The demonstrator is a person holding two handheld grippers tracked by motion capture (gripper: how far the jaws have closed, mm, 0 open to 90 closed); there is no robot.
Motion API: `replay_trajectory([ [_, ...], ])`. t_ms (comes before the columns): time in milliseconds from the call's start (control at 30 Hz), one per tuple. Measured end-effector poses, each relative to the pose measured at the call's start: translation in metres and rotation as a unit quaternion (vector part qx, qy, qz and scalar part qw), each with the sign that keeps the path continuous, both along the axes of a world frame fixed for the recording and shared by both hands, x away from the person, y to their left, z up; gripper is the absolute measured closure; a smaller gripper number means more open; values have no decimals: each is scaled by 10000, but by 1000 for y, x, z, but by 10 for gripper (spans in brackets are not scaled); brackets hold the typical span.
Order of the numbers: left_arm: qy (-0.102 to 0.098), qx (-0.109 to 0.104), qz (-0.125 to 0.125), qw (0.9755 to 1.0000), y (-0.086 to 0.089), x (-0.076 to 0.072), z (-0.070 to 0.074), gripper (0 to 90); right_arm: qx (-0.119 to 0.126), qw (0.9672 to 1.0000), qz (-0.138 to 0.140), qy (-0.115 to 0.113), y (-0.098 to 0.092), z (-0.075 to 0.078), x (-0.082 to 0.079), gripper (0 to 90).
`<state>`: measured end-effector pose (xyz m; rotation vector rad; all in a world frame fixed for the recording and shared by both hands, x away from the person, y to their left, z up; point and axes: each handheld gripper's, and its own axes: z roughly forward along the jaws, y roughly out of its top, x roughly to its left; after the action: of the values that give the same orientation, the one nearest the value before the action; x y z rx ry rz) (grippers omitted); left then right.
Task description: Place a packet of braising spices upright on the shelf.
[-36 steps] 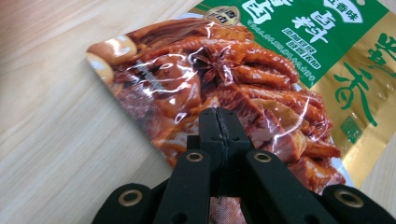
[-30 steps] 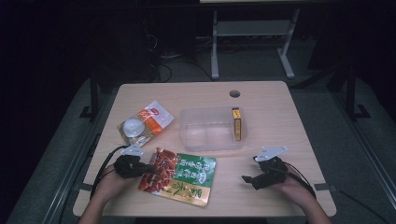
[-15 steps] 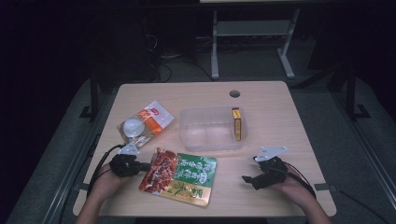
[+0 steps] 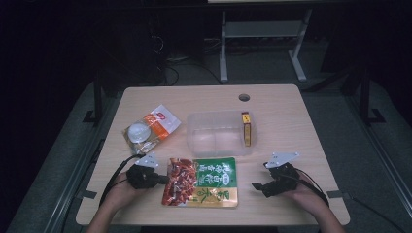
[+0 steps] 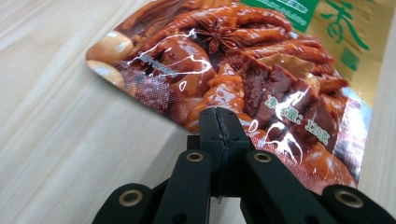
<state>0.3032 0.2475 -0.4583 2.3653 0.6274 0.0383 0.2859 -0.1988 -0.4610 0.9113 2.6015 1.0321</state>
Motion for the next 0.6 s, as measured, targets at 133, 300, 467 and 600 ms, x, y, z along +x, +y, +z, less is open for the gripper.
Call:
replay_trajectory([
  [133, 31, -11, -152, 9999, -6, -2, 0, 898, -8, 10000, -3, 4, 0, 0, 0, 132],
  [300, -23, 98, -218, 9997, -8, -3, 2, 897, -3, 10000, -4, 6, -1, 0, 0, 132],
  [467, -193, -81, -277, 9994, -12, 1, 14, 848, -18, 10000, 20, -14, -2, -1, 1, 132],
  [600, -409, -157, -514, 9977, -25, 13, 22, 658, -1, 10000, -14, 36, 0, -1, 1, 132],
])
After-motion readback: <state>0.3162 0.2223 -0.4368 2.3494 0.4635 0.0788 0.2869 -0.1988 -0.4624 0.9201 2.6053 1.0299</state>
